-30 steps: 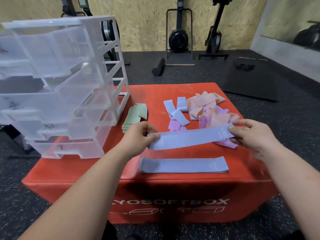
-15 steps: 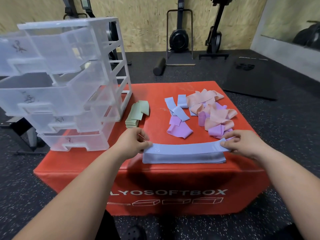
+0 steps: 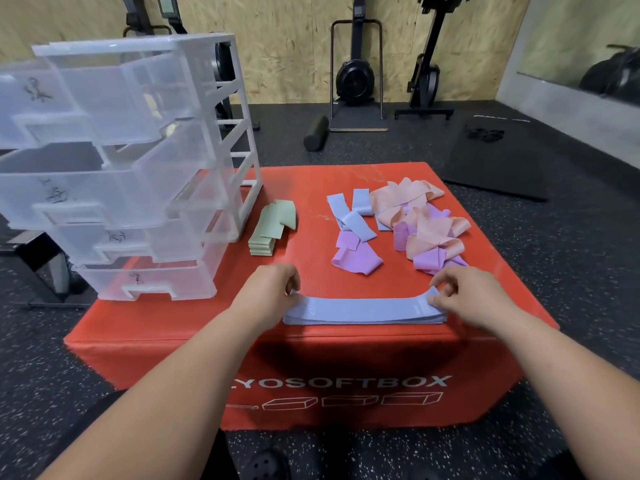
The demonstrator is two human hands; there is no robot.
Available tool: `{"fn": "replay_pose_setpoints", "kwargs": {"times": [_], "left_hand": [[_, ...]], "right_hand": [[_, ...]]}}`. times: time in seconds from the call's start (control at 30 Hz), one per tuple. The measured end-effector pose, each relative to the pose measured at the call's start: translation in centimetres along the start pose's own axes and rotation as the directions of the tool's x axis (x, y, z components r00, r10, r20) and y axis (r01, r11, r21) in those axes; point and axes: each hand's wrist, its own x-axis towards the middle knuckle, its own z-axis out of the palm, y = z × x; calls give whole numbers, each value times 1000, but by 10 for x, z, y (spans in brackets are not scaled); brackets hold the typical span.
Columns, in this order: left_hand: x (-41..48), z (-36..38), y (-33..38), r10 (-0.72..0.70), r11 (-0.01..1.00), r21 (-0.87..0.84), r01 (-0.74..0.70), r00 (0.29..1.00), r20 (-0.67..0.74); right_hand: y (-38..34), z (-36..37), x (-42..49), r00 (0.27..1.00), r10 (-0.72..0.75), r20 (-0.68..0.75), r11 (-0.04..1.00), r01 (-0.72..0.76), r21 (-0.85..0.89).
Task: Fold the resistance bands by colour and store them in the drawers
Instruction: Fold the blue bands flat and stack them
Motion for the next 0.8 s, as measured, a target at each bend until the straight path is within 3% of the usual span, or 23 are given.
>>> {"fn": "replay_pose_setpoints", "kwargs": {"times": [0.23, 0.33, 0.5, 0.8], "left_hand": [[3, 4, -2, 31, 977, 211, -43, 998, 61], [4, -1, -5, 51, 981, 180, -67, 994, 94], [1, -14, -8, 115, 984, 90, -151, 940, 320], [0, -11, -7, 150, 973, 125, -193, 945, 290]], "right_hand": [[3, 7, 1, 998, -56, -26, 984, 51, -170], [7, -1, 4, 994, -108, 12, 981, 108, -161], [9, -14, 1, 951, -184, 248, 963, 225, -151], [7, -11, -3, 950, -186, 251, 943, 244, -225]]}}
